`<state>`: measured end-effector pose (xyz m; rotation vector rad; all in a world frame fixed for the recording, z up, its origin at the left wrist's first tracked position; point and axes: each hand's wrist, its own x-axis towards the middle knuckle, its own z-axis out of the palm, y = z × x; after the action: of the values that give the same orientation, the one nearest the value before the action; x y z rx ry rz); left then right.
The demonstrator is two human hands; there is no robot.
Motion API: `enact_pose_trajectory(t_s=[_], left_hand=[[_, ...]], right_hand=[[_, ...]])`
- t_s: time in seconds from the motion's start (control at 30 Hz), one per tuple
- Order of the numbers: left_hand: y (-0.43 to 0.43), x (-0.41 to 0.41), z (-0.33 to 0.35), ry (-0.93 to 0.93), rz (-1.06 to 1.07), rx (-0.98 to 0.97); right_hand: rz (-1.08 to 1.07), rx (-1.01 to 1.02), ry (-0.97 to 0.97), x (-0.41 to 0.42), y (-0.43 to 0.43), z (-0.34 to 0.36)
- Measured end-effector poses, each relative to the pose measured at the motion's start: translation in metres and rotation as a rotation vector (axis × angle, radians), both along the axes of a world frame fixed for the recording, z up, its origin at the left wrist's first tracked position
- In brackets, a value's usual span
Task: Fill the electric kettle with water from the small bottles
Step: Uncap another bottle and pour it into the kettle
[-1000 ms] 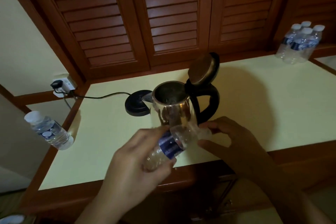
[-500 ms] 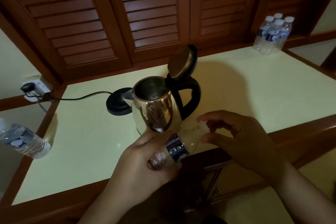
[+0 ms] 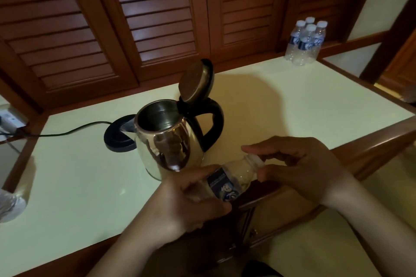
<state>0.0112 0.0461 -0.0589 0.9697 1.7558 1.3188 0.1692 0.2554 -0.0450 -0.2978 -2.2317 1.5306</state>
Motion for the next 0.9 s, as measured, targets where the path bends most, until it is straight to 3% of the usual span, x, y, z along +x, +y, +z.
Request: enact_pose_trajectory(t_s=[0.17, 0.3, 0.47, 0.57, 0.63, 0.77, 0.9], left_hand=[[0.019, -0.001, -0.011, -0.463, -0.023, 0.018], [0.036, -0.007, -0.016, -0.788, -0.214, -0.011], [0.054, -0.011, -0.025, -0.979, -0.442, -0.056], [0.068, -0.006, -0.023, -0.878, -0.426, -0.017], [0.077, -0.001, -0.019, -0.697, -0.338, -0.005], [0.090, 0.011, -0.002, -0.163, -0.170, -0.036], [0.112, 0.027, 0.000, 0.151, -0.080, 0.042]], right_hand=[[0.000, -0.007, 0.022, 0.008, 0.004, 0.009], [-0.031, 0.016, -0.031, 0.012, 0.016, 0.013], [-0.015, 0.362, -0.023, 0.015, 0.028, 0.014], [-0.086, 0.498, 0.048, 0.009, 0.031, 0.008], [-0.142, 0.492, 0.022, 0.006, 0.033, 0.007], [-0.308, 0.306, -0.153, 0.005, 0.044, 0.004], [-0.452, 0.117, -0.305, 0.005, 0.058, 0.002]])
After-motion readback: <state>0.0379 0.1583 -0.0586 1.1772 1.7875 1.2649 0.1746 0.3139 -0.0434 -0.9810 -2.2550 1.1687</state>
